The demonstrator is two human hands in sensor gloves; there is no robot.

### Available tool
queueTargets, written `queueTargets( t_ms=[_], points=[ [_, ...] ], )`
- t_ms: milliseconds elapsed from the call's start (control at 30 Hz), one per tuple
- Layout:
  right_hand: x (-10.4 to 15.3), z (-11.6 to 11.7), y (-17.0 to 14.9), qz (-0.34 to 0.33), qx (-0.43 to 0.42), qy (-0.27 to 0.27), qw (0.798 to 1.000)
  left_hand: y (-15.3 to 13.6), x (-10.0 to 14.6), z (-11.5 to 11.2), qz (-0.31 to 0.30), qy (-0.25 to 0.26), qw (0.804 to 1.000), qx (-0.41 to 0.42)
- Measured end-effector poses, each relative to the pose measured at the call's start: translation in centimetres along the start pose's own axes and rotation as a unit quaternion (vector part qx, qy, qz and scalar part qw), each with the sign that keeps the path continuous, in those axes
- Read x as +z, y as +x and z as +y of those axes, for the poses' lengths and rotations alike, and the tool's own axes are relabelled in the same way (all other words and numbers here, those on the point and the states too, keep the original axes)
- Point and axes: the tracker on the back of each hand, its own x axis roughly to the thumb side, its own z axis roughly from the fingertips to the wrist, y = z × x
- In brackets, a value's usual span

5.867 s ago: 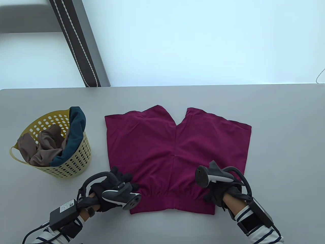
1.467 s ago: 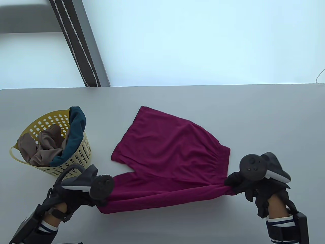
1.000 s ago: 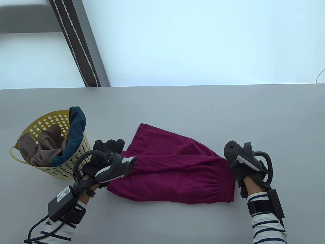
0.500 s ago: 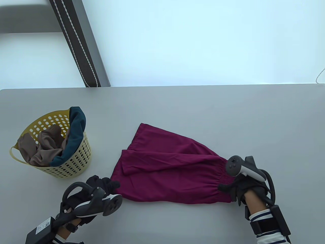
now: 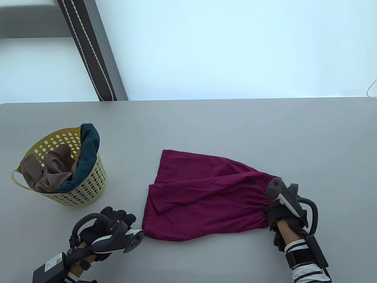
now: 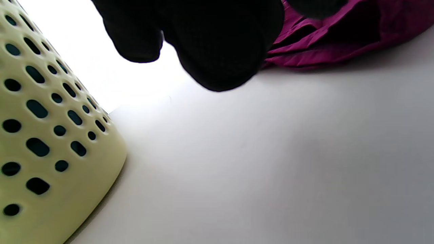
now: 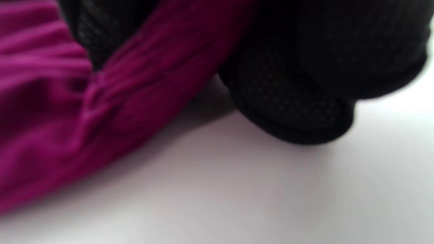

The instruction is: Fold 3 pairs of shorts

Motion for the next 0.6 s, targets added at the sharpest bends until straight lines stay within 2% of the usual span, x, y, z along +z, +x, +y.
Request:
queueTargets(
  t_ms=[100,233,300,367,400,467,533,600],
  points=[
    [-0.1,-1.3,-1.1,0.012,-0.078,-0.026,0.997,0.0,0.2,0.2,0.0,0.005,1.0,-0.003],
    [1.7,-6.0,0.1,-0.026,-0.121,-0.138,0.983,0.2,0.3,0.6,-0.006,0.013,1.0,0.0],
    [3.8,-9.0,3.0,-0.066,-0.099,-0.222,0.968,0.3,0.3,0.7,-0.009,0.016,1.0,0.0],
    [5.4,-10.6,5.7,-0.091,-0.047,-0.27,0.957,0.4,0.3,0.7,-0.012,0.017,1.0,0.0],
    [6.8,-11.6,8.3,-0.118,-0.012,-0.303,0.945,0.5,0.3,0.7,-0.015,0.016,1.0,0.0],
    [8.9,-12.0,12.4,-0.172,0.016,-0.326,0.929,0.5,0.4,0.6,-0.016,0.014,1.0,-0.001],
    [10.9,-11.3,16.1,-0.227,0.032,-0.319,0.92,0.5,0.5,0.6,-0.015,0.013,1.0,-0.004],
    [13.1,-8.8,19.9,-0.309,0.046,-0.274,0.91,0.4,0.6,0.6,-0.012,0.014,1.0,-0.007]
  ],
)
